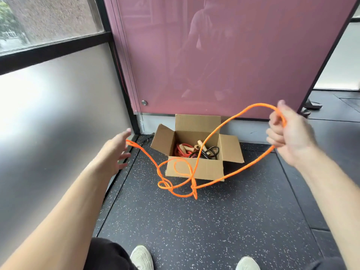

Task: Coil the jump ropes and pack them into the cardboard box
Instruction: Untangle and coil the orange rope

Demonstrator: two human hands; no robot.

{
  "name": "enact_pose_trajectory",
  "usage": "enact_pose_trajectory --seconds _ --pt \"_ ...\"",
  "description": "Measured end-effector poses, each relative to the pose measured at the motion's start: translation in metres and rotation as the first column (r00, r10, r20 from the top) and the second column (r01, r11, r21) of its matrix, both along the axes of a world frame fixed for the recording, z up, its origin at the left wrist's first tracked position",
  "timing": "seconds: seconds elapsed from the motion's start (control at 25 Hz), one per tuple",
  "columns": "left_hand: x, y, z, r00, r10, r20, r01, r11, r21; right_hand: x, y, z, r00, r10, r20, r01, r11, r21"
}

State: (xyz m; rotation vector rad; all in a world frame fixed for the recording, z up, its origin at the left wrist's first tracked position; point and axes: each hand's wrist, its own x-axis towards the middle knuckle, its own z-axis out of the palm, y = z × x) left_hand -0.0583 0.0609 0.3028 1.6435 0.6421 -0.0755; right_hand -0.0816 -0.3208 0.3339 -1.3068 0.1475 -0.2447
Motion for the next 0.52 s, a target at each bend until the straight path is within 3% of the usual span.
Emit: enact_pose_trajectory --seconds 0.12,0.2,0.28,0.32,0.4,0.44,0.52 --pt "-0.013 -0.041 0.005 0.921 -0.388 0.038 0.367 0.896 0.251 -0.021 0.05 0.01 0.928 0.319 0.195 -0.265 0.929 -0.257" --pt "-0.02 -0.071 0.003 0.729 -0.662 0.176 0.61 0.744 0.272 -0.03 0.078 0.009 0.833 0.471 0.291 -0.347 0.854 -0.389" --pt "-0.025 -0.096 0.002 0.47 -0.852 0.229 0.803 0.521 0.291 -0.029 0.09 0.009 0.824 0.436 0.363 -0.324 0.887 -0.329" --pt "-0.027 -0.104 0.003 0.405 -0.881 0.244 0.839 0.465 0.284 -0.026 0.087 0.012 0.856 0.357 0.375 -0.264 0.924 -0.277" --pt "-0.027 -0.104 0.01 0.46 -0.824 0.33 0.802 0.545 0.244 -0.016 0.059 0.016 0.913 0.077 0.401 0.085 0.924 -0.372" --pt "-0.023 -0.099 0.015 0.542 -0.755 0.37 0.722 0.643 0.256 -0.012 0.038 0.015 0.9 -0.091 0.427 0.317 0.808 -0.497" --pt "-0.014 -0.079 0.023 0.701 -0.595 0.393 0.475 0.801 0.366 -0.008 -0.004 0.012 0.812 -0.424 0.401 0.569 0.426 -0.703"
